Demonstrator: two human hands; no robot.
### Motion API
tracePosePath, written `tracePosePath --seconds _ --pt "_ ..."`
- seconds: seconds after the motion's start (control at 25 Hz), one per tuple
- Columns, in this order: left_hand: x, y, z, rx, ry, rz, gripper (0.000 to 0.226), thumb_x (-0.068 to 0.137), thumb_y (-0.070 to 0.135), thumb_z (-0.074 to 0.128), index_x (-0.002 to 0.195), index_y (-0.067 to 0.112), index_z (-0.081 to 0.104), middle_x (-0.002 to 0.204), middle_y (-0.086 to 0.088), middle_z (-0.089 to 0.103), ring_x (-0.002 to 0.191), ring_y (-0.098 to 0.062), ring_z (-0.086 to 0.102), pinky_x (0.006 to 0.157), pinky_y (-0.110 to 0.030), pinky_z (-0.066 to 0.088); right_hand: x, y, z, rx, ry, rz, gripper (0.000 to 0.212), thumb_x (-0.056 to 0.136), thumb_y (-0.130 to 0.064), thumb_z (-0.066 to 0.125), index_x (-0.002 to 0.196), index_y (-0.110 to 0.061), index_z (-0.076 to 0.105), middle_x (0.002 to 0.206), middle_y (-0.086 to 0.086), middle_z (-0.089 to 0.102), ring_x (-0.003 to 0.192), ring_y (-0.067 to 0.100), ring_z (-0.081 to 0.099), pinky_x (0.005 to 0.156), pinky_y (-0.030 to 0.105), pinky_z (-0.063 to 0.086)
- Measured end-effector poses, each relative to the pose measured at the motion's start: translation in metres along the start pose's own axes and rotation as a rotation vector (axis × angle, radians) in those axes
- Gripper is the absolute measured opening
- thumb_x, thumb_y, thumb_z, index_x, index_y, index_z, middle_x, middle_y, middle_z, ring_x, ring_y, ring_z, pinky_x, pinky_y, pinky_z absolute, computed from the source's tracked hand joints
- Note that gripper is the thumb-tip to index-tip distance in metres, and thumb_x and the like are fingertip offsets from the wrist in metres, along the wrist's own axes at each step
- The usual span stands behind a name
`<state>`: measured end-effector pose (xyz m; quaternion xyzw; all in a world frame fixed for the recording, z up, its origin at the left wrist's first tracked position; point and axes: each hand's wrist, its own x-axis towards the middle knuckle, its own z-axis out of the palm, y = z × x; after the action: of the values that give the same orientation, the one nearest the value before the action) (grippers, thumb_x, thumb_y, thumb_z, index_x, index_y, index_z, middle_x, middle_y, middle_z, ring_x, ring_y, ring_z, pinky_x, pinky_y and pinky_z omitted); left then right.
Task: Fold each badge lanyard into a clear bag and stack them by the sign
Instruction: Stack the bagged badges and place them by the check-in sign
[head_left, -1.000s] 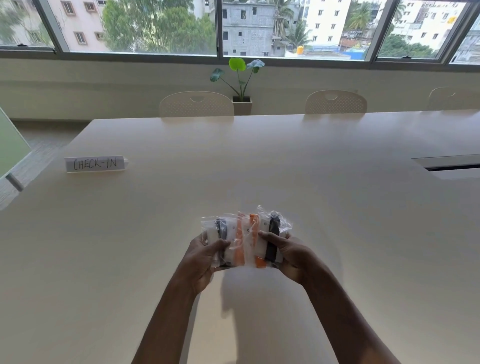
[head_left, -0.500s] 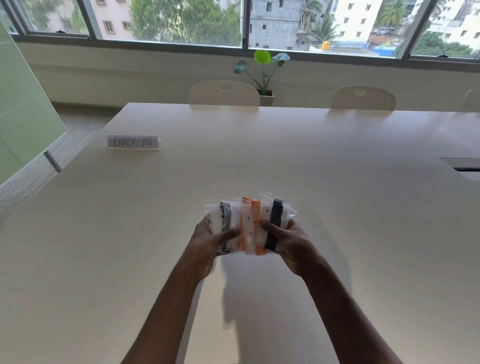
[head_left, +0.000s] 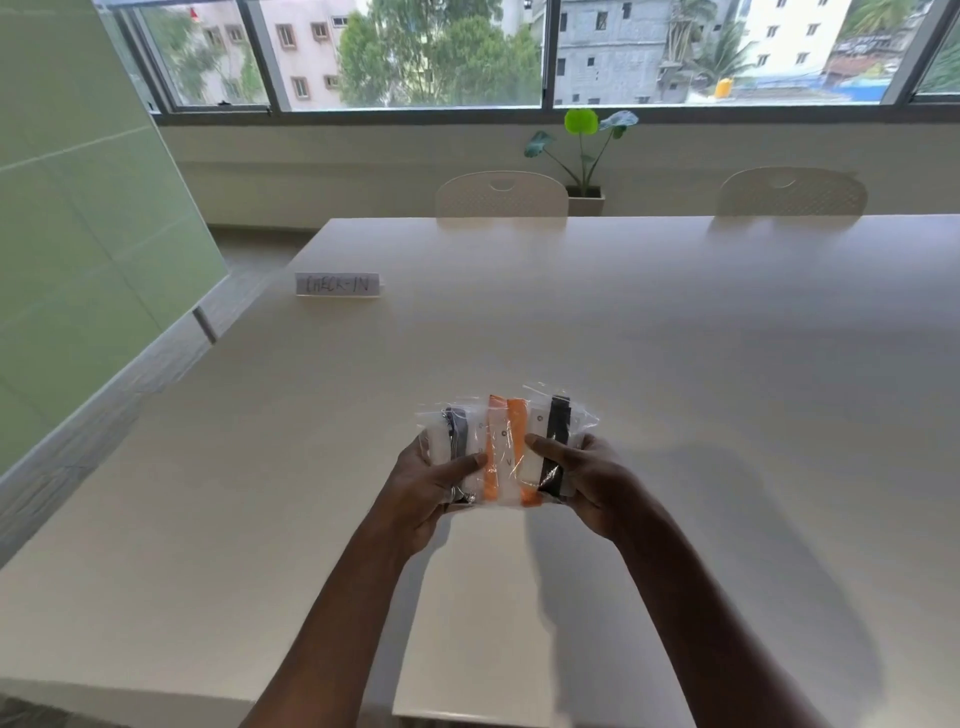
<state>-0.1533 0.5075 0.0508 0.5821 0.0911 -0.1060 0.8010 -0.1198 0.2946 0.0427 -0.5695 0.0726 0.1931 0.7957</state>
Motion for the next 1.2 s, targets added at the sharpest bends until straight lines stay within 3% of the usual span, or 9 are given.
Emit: tracePosePath --seconds 0.12,0.2,0.32,0.52,0.68,0.84,1.0,1.08,1.2 --pt "-0.008 0.003 -0.022 0.003 0.054 -0.037 0.048 0.085 -0.002 0.078 0.128 0.013 0.063 0.116 -0.016 0.078 0.105 -0.034 0.077 0.083 -0.047 0.064 0.003 0.006 0.021 -0.028 -0.009 0.024 0.017 0.094 -0.008 0.074 0.11 -0.002 0.071 0.091 0.014 0.081 0.08 0.029 0.078 0.071 0.045 0.065" --pt "-0.005 0.008 -0.04 0.012 0.074 -0.043 0.049 0.085 -0.003 0.078 0.129 0.011 0.063 0.116 -0.017 0.078 0.105 -0.035 0.076 0.086 -0.049 0.063 0.01 0.01 0.037 -0.052 -0.039 0.038 0.018 0.089 -0.01 0.079 0.103 -0.004 0.072 0.084 0.011 0.08 0.074 0.025 0.078 0.066 0.04 0.065" --pt "0.008 0.021 -0.07 0.027 0.099 -0.039 0.05 0.081 -0.002 0.079 0.127 0.007 0.063 0.114 -0.02 0.078 0.103 -0.037 0.076 0.087 -0.05 0.064 0.036 0.014 0.067 -0.116 -0.084 0.069 0.043 0.076 -0.014 0.089 0.114 -0.001 0.072 0.101 0.017 0.081 0.09 0.031 0.079 0.077 0.044 0.065" --pt "0.048 0.062 -0.134 0.04 0.099 -0.017 0.056 0.073 0.006 0.082 0.125 0.006 0.064 0.117 -0.023 0.076 0.106 -0.04 0.075 0.092 -0.055 0.061 0.114 0.016 0.128 -0.159 -0.063 0.099 0.048 0.078 -0.006 0.088 0.123 -0.001 0.07 0.112 0.016 0.079 0.105 0.035 0.076 0.085 0.051 0.064" --pt "0.1 0.106 -0.203 -0.016 0.027 -0.047 0.043 0.088 0.01 0.073 0.13 0.007 0.065 0.123 -0.023 0.074 0.108 -0.039 0.073 0.088 -0.052 0.063 0.186 0.01 0.183 -0.153 -0.043 0.099 0.043 0.08 -0.006 0.087 0.121 -0.005 0.071 0.107 0.013 0.081 0.1 0.031 0.078 0.072 0.043 0.064" --pt "0.17 0.143 -0.271 0.009 -0.006 -0.093 0.038 0.097 0.008 0.06 0.134 0.001 0.063 0.124 -0.03 0.065 0.1 -0.038 0.067 0.087 -0.049 0.062 0.264 -0.002 0.231 -0.171 -0.025 0.1 0.044 0.08 -0.008 0.087 0.121 -0.007 0.071 0.107 0.013 0.081 0.101 0.031 0.078 0.075 0.045 0.064" --pt "0.236 0.171 -0.317 0.071 0.015 -0.116 0.034 0.097 0.004 0.061 0.13 0.001 0.064 0.125 -0.033 0.068 0.106 -0.042 0.066 0.094 -0.054 0.057 0.334 -0.014 0.267 -0.224 0.024 0.108 0.037 0.081 -0.007 0.086 0.115 -0.008 0.071 0.101 0.01 0.082 0.097 0.028 0.078 0.074 0.044 0.064" --pt "0.265 0.182 -0.33 0.096 0.041 -0.111 0.026 0.097 0.0 0.062 0.122 0.005 0.064 0.113 -0.03 0.07 0.097 -0.04 0.067 0.085 -0.049 0.061 0.362 -0.02 0.28 -0.24 0.048 0.128 0.034 0.082 -0.006 0.085 0.113 -0.007 0.071 0.102 0.012 0.08 0.095 0.027 0.077 0.072 0.044 0.064" --pt "0.304 0.192 -0.344 0.182 0.159 -0.111 0.017 0.095 -0.006 0.063 0.111 0.001 0.061 0.091 -0.022 0.062 0.072 -0.029 0.063 0.058 -0.034 0.061 0.399 -0.024 0.297 -0.265 0.089 0.161 0.034 0.082 -0.005 0.085 0.113 -0.003 0.07 0.106 0.017 0.078 0.096 0.03 0.076 0.082 0.049 0.064"
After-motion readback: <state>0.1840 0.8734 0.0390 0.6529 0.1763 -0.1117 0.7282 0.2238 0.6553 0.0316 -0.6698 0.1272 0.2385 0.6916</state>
